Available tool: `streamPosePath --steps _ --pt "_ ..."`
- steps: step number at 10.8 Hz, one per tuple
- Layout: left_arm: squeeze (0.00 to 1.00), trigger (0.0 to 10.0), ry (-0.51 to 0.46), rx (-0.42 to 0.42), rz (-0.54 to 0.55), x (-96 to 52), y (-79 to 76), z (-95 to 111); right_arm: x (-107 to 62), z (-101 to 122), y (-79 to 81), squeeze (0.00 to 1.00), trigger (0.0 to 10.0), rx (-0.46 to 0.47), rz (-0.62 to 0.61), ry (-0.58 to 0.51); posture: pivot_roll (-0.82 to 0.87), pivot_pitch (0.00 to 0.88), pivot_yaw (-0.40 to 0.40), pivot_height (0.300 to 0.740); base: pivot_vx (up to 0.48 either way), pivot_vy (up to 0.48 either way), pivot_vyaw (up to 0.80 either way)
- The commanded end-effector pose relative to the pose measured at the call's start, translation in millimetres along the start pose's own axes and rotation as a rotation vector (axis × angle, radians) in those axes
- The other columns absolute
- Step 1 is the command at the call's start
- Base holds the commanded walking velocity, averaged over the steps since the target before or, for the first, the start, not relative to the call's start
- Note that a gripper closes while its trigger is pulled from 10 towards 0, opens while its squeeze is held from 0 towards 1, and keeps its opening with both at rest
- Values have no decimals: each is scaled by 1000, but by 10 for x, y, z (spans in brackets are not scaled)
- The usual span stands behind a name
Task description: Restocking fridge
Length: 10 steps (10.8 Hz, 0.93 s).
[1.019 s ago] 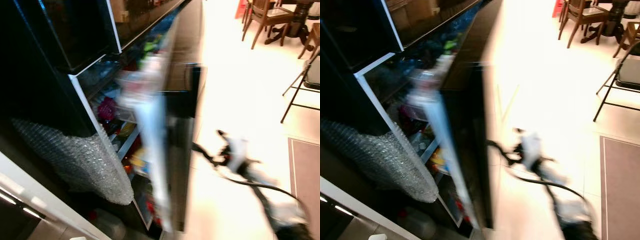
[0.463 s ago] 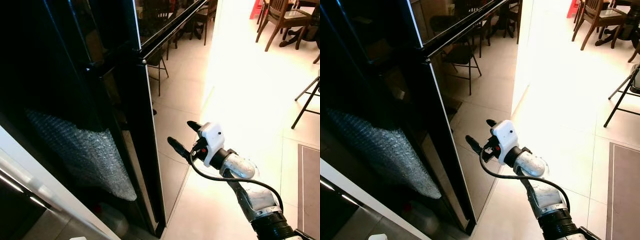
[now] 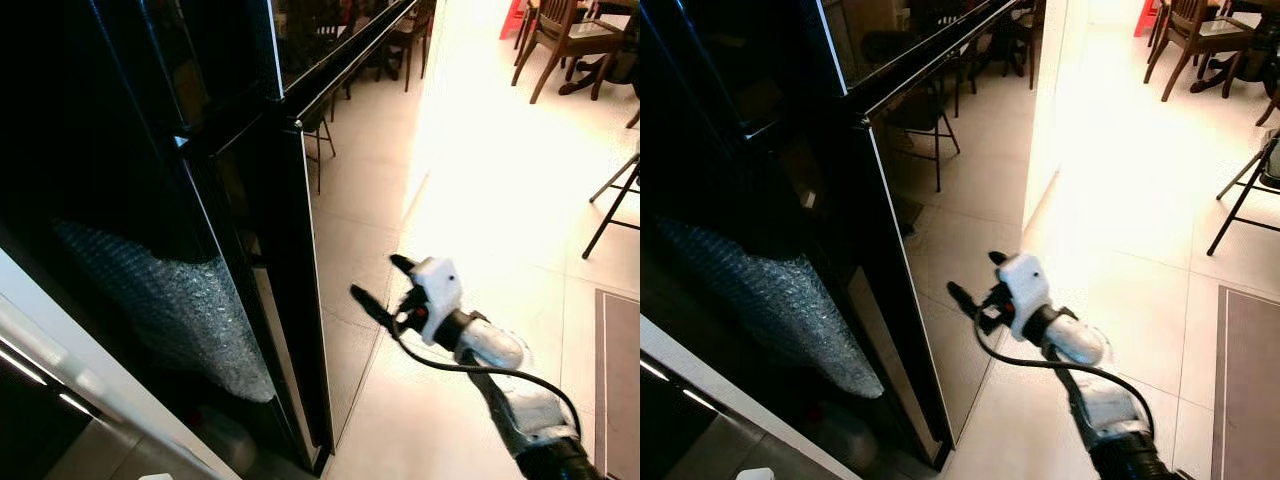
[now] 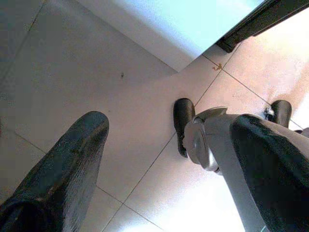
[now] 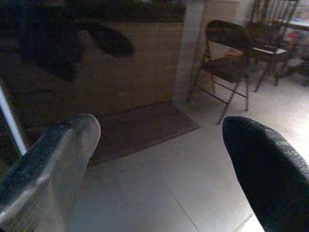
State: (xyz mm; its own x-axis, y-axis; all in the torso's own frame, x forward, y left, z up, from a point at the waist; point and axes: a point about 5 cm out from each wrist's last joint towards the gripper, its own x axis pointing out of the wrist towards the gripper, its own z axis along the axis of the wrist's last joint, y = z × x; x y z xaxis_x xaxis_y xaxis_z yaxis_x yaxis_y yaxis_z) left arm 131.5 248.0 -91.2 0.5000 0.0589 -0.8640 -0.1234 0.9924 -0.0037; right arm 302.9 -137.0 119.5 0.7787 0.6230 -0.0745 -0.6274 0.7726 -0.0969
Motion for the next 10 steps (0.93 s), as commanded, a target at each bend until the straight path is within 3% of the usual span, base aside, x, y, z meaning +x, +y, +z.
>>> streamPosePath --steps 1,3,4,6,8,9,10 --pt "0 10000 10 -14 5 -7 8 -34 -53 67 -30 0 10000 7 -16 -28 -124 0 45 740 0 0 0" --pt "0 10000 9 -19 6 -5 0 -38 -159 43 -93 0 10000 33 -62 -31 -126 0 38 740 0 0 0" --pt "0 10000 9 -25 7 -4 -10 -44 -353 -64 -212 0 10000 52 -150 -2 -119 0 29 740 0 0 0" --pt "0 10000 8 -36 9 -3 -17 -47 -716 -222 -502 0 10000 205 -366 -30 -130 0 26 740 0 0 0" --pt "0 10000 12 -30 9 1 -29 -47 -1238 -653 -886 0 10000 354 -695 51 -142 0 25 740 0 0 0" --pt "0 10000 12 -31 9 3 -35 -45 -1469 -937 -957 0 10000 438 -838 147 -146 0 23 740 0 0 0" --pt "0 10000 12 -31 10 4 -38 -43 -1635 -1193 -917 0 10000 478 -924 280 -146 0 23 740 0 0 0"
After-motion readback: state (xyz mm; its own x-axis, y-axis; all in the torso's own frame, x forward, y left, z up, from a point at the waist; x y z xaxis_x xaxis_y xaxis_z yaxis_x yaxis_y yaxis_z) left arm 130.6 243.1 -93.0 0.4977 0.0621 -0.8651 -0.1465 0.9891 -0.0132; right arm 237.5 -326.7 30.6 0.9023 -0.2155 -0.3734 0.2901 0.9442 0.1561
